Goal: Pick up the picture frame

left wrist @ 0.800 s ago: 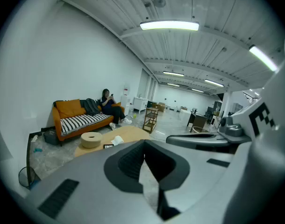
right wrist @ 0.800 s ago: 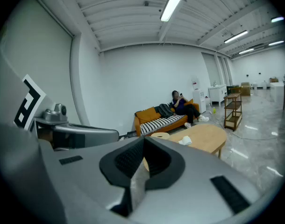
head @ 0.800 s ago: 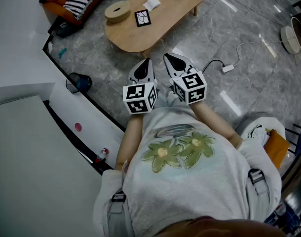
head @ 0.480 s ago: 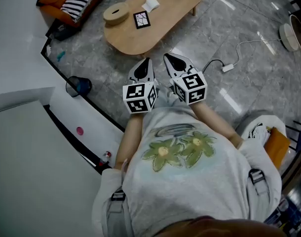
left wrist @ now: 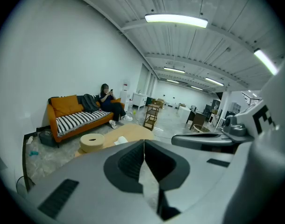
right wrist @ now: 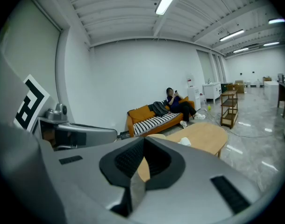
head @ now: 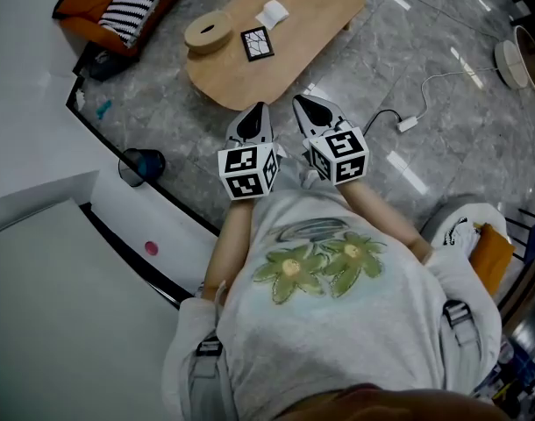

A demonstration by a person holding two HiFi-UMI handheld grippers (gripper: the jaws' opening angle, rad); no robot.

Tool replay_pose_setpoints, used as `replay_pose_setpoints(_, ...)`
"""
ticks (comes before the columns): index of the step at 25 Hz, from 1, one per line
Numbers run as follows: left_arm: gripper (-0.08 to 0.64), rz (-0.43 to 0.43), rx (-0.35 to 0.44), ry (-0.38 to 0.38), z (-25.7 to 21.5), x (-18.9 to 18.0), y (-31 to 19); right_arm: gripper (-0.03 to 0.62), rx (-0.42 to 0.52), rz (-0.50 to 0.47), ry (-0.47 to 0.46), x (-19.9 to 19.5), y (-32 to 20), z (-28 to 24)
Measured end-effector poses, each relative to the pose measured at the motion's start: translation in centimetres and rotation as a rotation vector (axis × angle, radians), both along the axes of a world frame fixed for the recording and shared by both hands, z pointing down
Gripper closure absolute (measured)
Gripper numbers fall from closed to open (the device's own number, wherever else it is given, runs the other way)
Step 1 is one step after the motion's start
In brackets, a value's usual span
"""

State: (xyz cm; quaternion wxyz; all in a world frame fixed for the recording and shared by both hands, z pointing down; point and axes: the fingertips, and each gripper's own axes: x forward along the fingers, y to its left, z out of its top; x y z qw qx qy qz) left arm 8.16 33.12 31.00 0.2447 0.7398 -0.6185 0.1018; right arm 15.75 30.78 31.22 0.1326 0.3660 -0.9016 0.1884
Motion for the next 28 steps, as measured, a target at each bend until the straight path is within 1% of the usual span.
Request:
replay_pose_setpoints(7,0.541,0.038,-0.003,-0.005,1.1,-3.6,-3.3,0.584,-0.02,0.035,0.026,-3.8,-3.0,1.3)
replay_pose_setpoints(12,0.541,0.079,-0.013,0.006,1.8,-4.6,-4.1,0.584,-0.035,0.039,0.041,-5.4,-3.5,2.0)
replay_pose_setpoints(17,0.537,0.082,-0.028,0.015,2.4,-5.6,-4.5,0.58,-0.054,0.039,0.057,-6.4,-4.3,2.3)
replay_pose_setpoints(19,0.515,0.08,-0.037,0.013,2.7,-6.1,-4.8,0.563,-0.052,0.043,0.066,-6.5,-4.7,2.3)
replay_pose_setpoints(21,0.465,0.081,-0.045,0.014,2.9,-6.4,-5.2,0.548,-0.06,0.046,0.074,-6.5,-4.9,2.6)
replay_pose_setpoints(24,0.456,0.078,-0.05,0.01,3.0,-6.8,-5.8,0.528,-0.079,0.045,0.089,-6.7,-5.6,3.1)
replay_pose_setpoints(28,0.451,0.069,-0.05,0.008,3.1,-7.4,-7.1,0.518,-0.086,0.023,0.107,-7.5,-6.9,3.5)
